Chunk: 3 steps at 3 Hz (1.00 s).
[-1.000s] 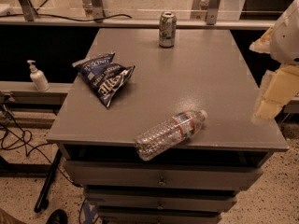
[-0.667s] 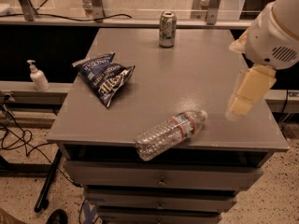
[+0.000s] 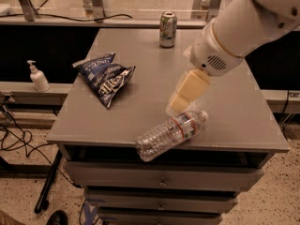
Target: Move blue chip bag near 7up can
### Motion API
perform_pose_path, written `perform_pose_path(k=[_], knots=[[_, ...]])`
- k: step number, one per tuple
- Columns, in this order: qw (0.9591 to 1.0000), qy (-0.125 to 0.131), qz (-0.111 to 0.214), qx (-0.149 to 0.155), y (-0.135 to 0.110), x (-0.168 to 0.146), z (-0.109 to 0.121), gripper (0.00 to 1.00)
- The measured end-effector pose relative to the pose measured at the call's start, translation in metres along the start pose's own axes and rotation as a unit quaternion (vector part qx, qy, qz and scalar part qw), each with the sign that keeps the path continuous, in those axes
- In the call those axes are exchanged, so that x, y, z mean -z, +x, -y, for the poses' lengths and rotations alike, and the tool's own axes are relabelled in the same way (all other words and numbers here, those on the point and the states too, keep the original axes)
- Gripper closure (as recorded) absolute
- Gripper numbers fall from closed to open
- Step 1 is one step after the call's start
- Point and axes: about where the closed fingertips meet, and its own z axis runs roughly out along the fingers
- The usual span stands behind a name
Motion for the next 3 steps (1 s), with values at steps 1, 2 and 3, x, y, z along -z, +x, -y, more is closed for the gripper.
perform_pose_path(k=[1, 2, 3], knots=[[0.9999, 0.01, 0.012, 0.001, -0.008, 0.0, 0.004, 0.0], [0.9999, 0.01, 0.012, 0.001, -0.008, 0.0, 0.004, 0.0], [0.9987, 0.027, 0.04, -0.016, -0.018, -0.014, 0.016, 0.0]])
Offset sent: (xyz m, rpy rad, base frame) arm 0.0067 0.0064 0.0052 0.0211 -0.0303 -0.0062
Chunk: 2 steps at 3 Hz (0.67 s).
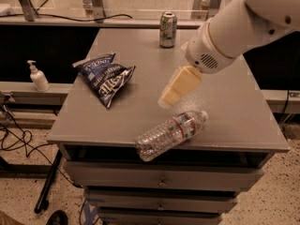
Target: Move blue chip bag near 7up can
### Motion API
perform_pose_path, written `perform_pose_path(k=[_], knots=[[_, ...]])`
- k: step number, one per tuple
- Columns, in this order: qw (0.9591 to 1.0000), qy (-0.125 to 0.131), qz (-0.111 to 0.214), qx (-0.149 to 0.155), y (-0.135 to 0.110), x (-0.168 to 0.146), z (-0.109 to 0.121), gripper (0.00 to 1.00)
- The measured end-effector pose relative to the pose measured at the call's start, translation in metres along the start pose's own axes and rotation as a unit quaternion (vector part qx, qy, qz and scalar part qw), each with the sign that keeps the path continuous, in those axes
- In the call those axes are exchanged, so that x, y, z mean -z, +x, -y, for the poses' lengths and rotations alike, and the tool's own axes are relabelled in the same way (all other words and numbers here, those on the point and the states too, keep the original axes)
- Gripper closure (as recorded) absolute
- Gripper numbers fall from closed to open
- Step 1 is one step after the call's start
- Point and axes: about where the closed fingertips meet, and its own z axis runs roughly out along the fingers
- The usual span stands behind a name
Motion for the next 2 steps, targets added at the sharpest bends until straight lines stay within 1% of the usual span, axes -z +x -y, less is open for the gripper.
perform_pose_path(k=[1, 2], knots=[[0.9971, 0.011, 0.062, -0.043, -0.021, -0.049, 0.025, 0.0], [0.9869, 0.014, 0.126, -0.1, -0.046, -0.093, 0.045, 0.0]])
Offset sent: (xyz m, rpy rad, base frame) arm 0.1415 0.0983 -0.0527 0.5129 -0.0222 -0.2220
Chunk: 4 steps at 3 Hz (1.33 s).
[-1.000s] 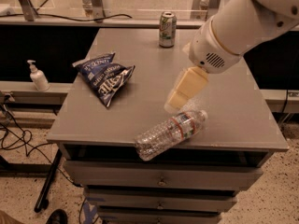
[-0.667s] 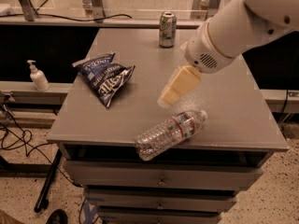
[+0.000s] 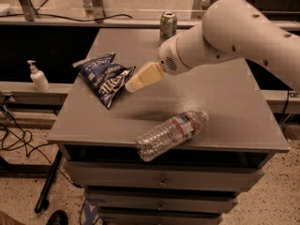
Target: Move blue chip bag near 7up can
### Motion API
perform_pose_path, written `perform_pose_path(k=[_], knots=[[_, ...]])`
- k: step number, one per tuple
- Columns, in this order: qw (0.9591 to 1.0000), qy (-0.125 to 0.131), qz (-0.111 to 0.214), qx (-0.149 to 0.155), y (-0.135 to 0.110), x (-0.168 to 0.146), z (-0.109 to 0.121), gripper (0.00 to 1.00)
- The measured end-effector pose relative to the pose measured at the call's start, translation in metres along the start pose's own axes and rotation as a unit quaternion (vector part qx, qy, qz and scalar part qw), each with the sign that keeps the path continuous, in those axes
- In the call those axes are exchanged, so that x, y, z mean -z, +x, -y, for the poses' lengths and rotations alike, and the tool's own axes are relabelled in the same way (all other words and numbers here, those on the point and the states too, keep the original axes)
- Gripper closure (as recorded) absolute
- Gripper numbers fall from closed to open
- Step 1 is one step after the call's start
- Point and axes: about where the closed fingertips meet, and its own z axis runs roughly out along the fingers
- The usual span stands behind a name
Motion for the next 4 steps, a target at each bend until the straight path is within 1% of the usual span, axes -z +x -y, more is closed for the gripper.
perform_pose_path(k=[1, 2, 3, 4], knots=[[0.9967, -0.01, 0.054, -0.061, -0.019, -0.038, -0.002, 0.0], [0.9905, -0.024, 0.082, -0.108, -0.03, -0.067, -0.012, 0.0], [0.9866, -0.029, 0.088, -0.134, -0.032, -0.086, -0.02, 0.0], [0.9852, -0.022, 0.085, -0.147, -0.024, -0.095, -0.023, 0.18]])
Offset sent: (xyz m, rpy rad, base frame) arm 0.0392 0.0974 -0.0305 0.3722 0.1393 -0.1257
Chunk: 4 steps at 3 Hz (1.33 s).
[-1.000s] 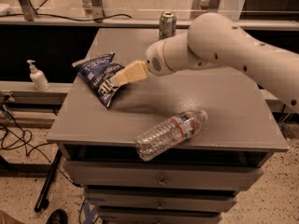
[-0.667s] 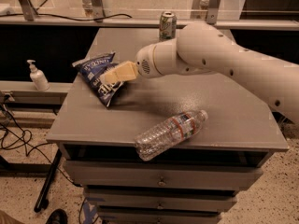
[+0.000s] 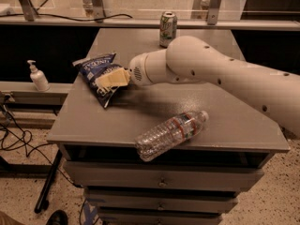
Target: Move blue chip bag near 7up can
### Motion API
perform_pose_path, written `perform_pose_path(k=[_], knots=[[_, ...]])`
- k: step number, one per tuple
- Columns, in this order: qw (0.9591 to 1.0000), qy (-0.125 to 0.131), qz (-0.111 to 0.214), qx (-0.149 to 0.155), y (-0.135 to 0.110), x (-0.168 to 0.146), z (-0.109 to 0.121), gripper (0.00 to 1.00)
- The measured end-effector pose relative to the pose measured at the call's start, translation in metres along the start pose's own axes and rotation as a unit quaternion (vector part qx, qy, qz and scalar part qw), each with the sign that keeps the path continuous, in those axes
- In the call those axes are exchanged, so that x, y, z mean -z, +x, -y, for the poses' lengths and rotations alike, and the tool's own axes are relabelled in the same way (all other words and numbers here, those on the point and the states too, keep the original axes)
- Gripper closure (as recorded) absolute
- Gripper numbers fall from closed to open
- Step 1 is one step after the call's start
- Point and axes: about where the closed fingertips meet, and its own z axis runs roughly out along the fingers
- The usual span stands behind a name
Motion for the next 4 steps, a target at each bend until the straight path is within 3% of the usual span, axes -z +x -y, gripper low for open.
perform_pose_path(k=[2, 3, 4], knots=[[0.9997, 0.026, -0.004, -0.002, 0.009, 0.006, 0.007, 0.64], [0.9989, 0.044, -0.008, 0.012, 0.002, 0.022, 0.019, 0.87], [0.9963, 0.074, -0.021, 0.037, -0.01, 0.054, 0.04, 1.0]])
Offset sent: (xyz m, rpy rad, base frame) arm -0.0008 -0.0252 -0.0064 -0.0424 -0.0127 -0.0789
